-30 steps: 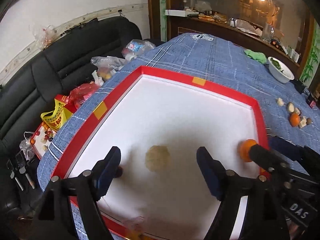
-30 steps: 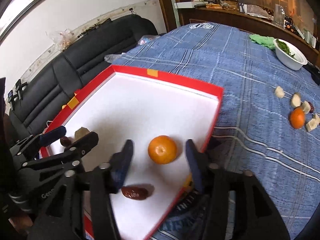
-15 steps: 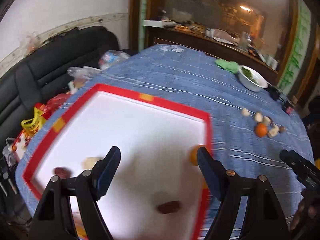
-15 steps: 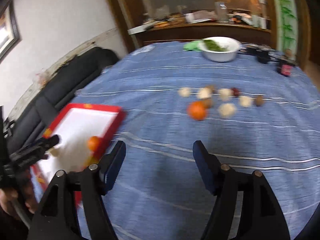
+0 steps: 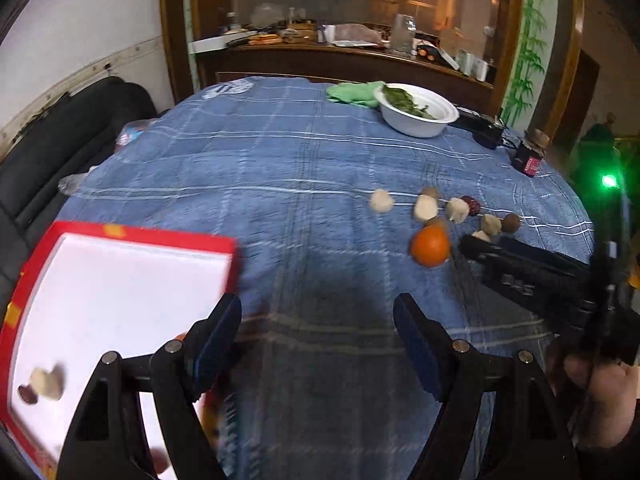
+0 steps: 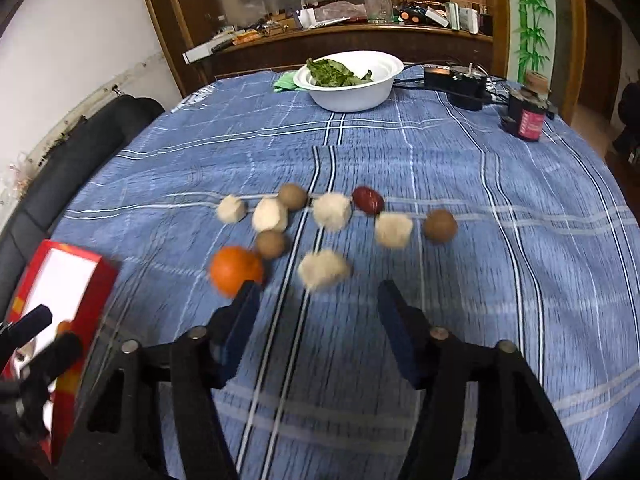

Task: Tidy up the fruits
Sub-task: 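Grasp a white cube with the right tool while the left tool grasps a tangerine, then carry the white cube and tangerine to the tray and release both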

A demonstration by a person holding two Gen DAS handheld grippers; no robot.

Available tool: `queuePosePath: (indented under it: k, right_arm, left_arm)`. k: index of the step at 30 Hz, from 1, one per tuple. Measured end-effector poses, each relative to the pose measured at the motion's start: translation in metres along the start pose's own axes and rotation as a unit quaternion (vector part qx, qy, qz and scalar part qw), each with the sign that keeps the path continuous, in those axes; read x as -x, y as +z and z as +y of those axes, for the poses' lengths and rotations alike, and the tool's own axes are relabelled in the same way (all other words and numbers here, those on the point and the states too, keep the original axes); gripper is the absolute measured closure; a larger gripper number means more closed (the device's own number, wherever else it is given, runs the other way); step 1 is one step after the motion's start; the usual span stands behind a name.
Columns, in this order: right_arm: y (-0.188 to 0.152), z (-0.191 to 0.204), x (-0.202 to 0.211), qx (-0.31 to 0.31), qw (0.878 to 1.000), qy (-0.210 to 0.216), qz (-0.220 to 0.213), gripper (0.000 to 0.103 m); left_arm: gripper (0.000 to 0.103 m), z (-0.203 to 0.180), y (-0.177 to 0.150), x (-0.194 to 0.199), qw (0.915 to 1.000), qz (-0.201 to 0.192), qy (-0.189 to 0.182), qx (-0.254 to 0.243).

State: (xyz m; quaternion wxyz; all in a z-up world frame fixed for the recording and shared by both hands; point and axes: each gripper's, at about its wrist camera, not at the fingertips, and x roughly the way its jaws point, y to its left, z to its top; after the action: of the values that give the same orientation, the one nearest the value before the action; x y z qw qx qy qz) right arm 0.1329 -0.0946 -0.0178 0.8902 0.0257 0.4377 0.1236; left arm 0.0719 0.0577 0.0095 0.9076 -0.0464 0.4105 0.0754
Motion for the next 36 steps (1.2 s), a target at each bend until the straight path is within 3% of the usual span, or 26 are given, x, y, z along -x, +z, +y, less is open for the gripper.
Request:
queuePosePath:
  k: [2, 3, 7, 16, 17, 18, 19, 36]
  right_arm:
    - [0.006, 0.0, -0.011, 0.002, 1.0, -0.004, 0.008, 0.055]
    - [0.007, 0.0, -0.018, 0.005, 1.0, -0.001, 0.017, 0.071]
    - [0.005, -0.005, -0.016, 0.01, 1.0, 0.003, 0.022, 0.071]
    - [-0.01, -0.043, 0.037, -0.026, 1.0, -0.004, -0.013, 0.071]
    - [-0.013, -0.045, 0.042, -0.028, 0.999, -0.005, -0.017, 0.071]
    - [-0.015, -0.046, 0.045, -0.029, 0.999, -0.005, -0.018, 0.071]
    - [-0.017, -0.047, 0.048, -0.03, 0.999, -0.003, -0.019, 0.071]
    - [-0.067, -0.008, 0.081, -0.009, 1.0, 0.015, -0.015, 0.071]
  left_arm:
    - [0.025, -0.008, 0.002, -0.007, 1.0, 0.004, -0.003, -0.005]
    - [0.025, -0.014, 0.004, -0.011, 0.9999, 0.004, -0.006, -0.008]
    - [0.025, -0.034, 0.01, -0.025, 0.9997, 0.001, -0.017, -0.015]
    - [0.026, -0.08, 0.022, -0.063, 0.9988, 0.02, -0.031, -0.031]
    - [0.039, -0.082, 0.022, -0.067, 0.9989, 0.024, -0.026, -0.032]
    - [0.068, -0.083, 0.022, -0.072, 0.9988, 0.03, -0.02, -0.034]
    - [0.07, -0.083, 0.021, -0.075, 0.9983, 0.038, -0.015, -0.042]
    - [0.071, -0.051, -0.039, 0.001, 0.9977, 0.039, -0.023, -0.05]
